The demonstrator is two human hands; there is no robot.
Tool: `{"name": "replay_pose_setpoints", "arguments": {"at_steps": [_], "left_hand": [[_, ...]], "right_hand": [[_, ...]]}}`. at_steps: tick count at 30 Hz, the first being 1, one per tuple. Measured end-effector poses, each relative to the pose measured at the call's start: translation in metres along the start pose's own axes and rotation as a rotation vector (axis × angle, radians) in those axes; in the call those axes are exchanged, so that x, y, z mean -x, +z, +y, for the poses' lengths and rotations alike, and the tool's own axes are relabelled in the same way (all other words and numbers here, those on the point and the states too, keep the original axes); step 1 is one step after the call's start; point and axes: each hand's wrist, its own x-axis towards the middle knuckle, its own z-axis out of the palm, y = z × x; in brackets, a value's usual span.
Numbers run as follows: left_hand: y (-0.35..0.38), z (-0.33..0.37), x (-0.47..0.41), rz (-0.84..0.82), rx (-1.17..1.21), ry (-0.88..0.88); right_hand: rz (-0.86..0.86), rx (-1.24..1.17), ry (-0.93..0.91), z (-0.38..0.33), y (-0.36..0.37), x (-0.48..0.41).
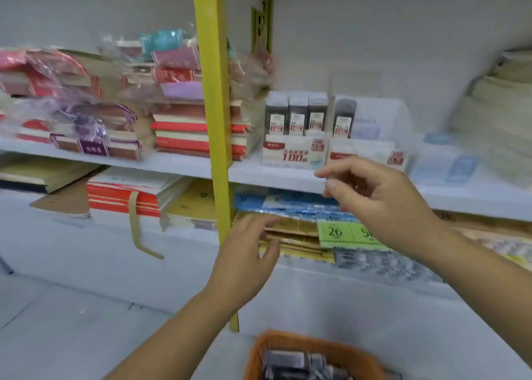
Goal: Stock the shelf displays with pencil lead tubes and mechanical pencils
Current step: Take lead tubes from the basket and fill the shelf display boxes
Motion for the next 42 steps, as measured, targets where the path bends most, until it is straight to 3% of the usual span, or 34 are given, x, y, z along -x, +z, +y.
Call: {"name": "replay_pose_setpoints", "arguments": {"at_steps": [4,6,8,13,17,19,22,27,30,34,42], "left_hand": [[0.044,-0.049,0.08,-0.51,-0.135,-0.195],[0.069,-0.073,0.117,-0.683,-0.148,-0.313],[0.096,-0.092,0.147,-0.767,-0.152,-0.428],[0.152,-0.127,0.194,-0.909,-0.111,-0.588],[0.187,-0.142,0.214,-0.991,-0.101,-0.62],[0.204,-0.145,0.22,-1.036,-0.098,-0.618],[0.225,-0.146,0.229,-1.088,-0.12,-0.586],[0.24,-0.15,0.23,-1.077,-0.231,-0.528],[0.239,-0.152,0.231,-1.107,-0.234,-0.443],[0.236,-0.151,0.24,-1.139,-0.241,-0.428],[0.223,-0.156,0.244,-1.044,-0.114,-0.584]], "right_hand": [[-0.35,0.053,0.424,0.083,0.045,0.089],[-0.469,0.067,0.653,0.131,0.074,0.143],[-0.569,0.105,0.847,0.173,0.1,0.196],[-0.733,0.097,1.106,0.232,0.146,0.291],[-0.7,0.09,1.068,0.249,0.174,0.32],[-0.773,0.078,1.051,0.255,0.186,0.326],[-0.915,0.196,0.954,0.262,0.194,0.335],[-0.823,0.367,0.853,0.271,0.182,0.348],[-0.909,0.437,0.863,0.276,0.173,0.354],[-0.919,0.39,0.873,0.273,0.176,0.357],[-0.841,0.279,0.916,0.264,0.189,0.358]]}}
